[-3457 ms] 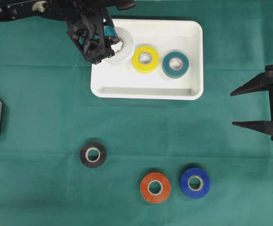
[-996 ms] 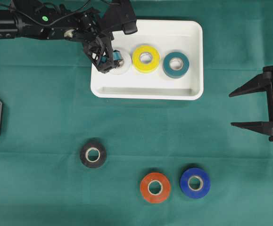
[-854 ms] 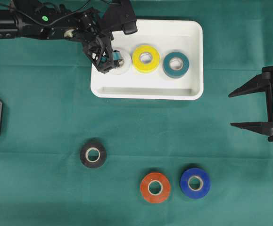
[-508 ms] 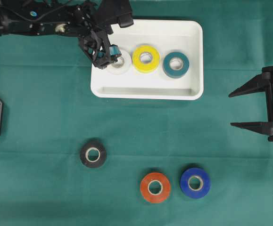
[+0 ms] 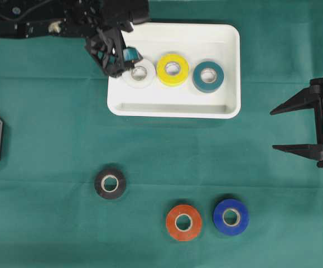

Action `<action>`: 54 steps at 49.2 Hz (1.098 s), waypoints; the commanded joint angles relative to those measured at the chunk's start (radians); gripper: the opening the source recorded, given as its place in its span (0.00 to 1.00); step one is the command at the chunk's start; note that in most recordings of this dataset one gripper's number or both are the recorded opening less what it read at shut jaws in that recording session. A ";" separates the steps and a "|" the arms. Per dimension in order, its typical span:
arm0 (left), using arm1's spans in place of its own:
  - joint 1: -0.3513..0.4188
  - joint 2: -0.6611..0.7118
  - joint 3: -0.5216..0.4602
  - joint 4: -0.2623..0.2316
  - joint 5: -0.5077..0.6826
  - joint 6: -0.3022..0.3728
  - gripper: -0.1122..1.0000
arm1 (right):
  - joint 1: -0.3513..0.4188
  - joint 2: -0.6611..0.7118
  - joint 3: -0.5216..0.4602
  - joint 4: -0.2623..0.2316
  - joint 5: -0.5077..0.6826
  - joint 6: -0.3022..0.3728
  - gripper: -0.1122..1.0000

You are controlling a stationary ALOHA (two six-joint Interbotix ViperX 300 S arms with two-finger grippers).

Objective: Pick up the tape from a random location and place it into the white case.

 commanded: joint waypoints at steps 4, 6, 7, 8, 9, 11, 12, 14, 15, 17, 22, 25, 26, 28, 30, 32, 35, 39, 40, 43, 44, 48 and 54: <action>-0.086 -0.037 0.003 -0.002 -0.023 -0.002 0.98 | 0.002 0.003 -0.034 -0.002 -0.005 -0.002 0.88; -0.112 -0.040 0.006 -0.002 -0.031 -0.002 0.98 | 0.002 0.003 -0.035 -0.002 -0.005 -0.002 0.88; -0.126 -0.040 0.009 -0.002 -0.035 -0.002 0.98 | 0.002 0.003 -0.037 -0.003 -0.005 -0.002 0.88; -0.140 -0.041 0.011 -0.002 -0.040 -0.002 0.98 | 0.002 0.003 -0.037 -0.003 -0.005 -0.002 0.88; -0.152 -0.044 0.012 -0.002 -0.046 -0.002 0.98 | 0.002 0.003 -0.038 -0.005 -0.006 -0.002 0.88; -0.179 -0.048 0.018 -0.002 -0.057 -0.003 0.98 | 0.002 0.003 -0.040 -0.006 -0.008 -0.002 0.88; -0.193 -0.049 0.021 -0.002 -0.064 -0.003 0.98 | 0.002 0.003 -0.040 -0.008 -0.008 -0.002 0.88; -0.221 -0.054 0.025 -0.002 -0.080 -0.003 0.98 | 0.002 0.003 -0.040 -0.008 -0.008 -0.002 0.88; -0.233 -0.055 0.028 -0.002 -0.087 -0.003 0.98 | 0.002 0.003 -0.041 -0.009 -0.009 -0.002 0.88; -0.261 -0.060 0.034 -0.002 -0.110 -0.003 0.98 | 0.002 0.003 -0.043 -0.009 -0.011 -0.002 0.88; -0.305 -0.071 0.054 -0.002 -0.172 -0.003 0.98 | 0.002 0.006 -0.049 -0.009 -0.012 -0.002 0.88; -0.321 -0.081 0.067 -0.002 -0.206 -0.003 0.98 | 0.002 0.006 -0.049 -0.009 -0.012 -0.002 0.88; -0.324 -0.083 0.071 -0.002 -0.213 -0.003 0.98 | 0.002 0.006 -0.051 -0.009 -0.014 -0.002 0.88; -0.328 -0.091 0.081 -0.002 -0.229 -0.005 0.98 | 0.002 0.006 -0.051 -0.009 -0.014 -0.002 0.88; -0.330 -0.100 0.092 -0.002 -0.241 -0.005 0.98 | 0.002 0.006 -0.052 -0.009 -0.015 -0.002 0.88; -0.331 -0.107 0.101 -0.002 -0.253 -0.005 0.98 | 0.002 0.006 -0.054 -0.009 -0.018 -0.002 0.88; -0.333 -0.130 0.118 -0.002 -0.264 -0.005 0.98 | 0.002 0.006 -0.055 -0.009 -0.018 0.000 0.88; -0.336 -0.167 0.138 -0.002 -0.267 -0.005 0.98 | 0.002 0.006 -0.064 -0.009 -0.018 0.000 0.88; -0.337 -0.179 0.144 -0.002 -0.267 -0.005 0.98 | 0.002 0.005 -0.067 -0.009 -0.018 0.000 0.88; -0.341 -0.213 0.158 -0.002 -0.267 -0.005 0.98 | 0.002 0.003 -0.080 -0.009 -0.015 0.000 0.88; -0.341 -0.225 0.164 -0.002 -0.267 -0.005 0.98 | 0.002 0.003 -0.084 -0.009 -0.015 -0.002 0.88; -0.350 -0.273 0.181 -0.002 -0.272 -0.005 0.98 | 0.002 0.002 -0.101 -0.012 -0.011 -0.002 0.88; -0.367 -0.333 0.210 -0.002 -0.299 -0.005 0.98 | 0.002 0.000 -0.126 -0.025 -0.006 -0.002 0.88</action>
